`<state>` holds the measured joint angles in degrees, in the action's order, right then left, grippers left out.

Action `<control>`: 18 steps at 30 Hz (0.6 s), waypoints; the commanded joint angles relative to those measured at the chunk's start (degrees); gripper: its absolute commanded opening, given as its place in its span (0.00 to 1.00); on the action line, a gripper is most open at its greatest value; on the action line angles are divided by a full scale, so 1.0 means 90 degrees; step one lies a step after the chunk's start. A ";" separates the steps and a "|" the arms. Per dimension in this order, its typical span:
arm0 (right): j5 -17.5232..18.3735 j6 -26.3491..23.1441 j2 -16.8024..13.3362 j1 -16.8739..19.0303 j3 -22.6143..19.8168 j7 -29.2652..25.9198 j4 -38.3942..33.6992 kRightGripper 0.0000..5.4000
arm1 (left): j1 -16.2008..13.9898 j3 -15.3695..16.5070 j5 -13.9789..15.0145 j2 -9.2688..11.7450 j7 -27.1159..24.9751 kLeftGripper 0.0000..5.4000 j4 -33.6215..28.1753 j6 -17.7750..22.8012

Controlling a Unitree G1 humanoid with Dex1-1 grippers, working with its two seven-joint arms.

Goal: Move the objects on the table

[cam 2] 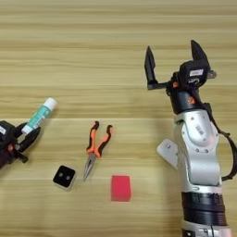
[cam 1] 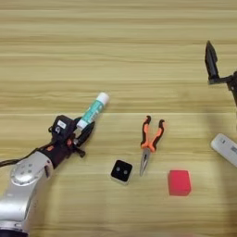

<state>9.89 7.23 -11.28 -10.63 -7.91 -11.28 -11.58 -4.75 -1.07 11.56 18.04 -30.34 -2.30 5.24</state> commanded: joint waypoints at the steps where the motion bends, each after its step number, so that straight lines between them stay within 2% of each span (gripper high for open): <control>1: 0.0118 -0.0068 -0.0216 0.0026 0.0152 -0.0433 -0.0051 1.00 | 0.0470 -0.0297 -0.0015 -0.0059 -0.0274 0.30 -0.0080 -0.0152; 5: 0.0187 -0.0060 -0.0478 0.0234 0.0418 -0.1024 -0.0208 1.00 | 0.0925 -0.0497 -0.0084 -0.0079 -0.0474 0.30 0.0059 -0.0247; 9: 0.0247 -0.0045 -0.0698 0.0362 0.0511 -0.1460 -0.0328 1.00 | 0.1161 -0.0681 -0.0124 -0.0082 -0.0683 0.30 0.0116 -0.0384; 15: 0.0388 -0.0097 -0.0929 0.0386 0.0445 -0.1797 -0.0338 1.00 | 0.1572 -0.0993 -0.0197 -0.0055 -0.1137 0.30 0.0460 -0.0699; 18: 0.0450 -0.0099 -0.1019 0.0376 0.0436 -0.1945 -0.0330 1.00 | 0.1848 -0.1196 -0.0201 -0.0048 -0.1552 0.30 0.0718 -0.0850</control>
<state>12.87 6.79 -19.46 -7.29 -3.74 -27.49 -13.88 9.23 -10.21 10.34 17.07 -41.57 2.34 -0.99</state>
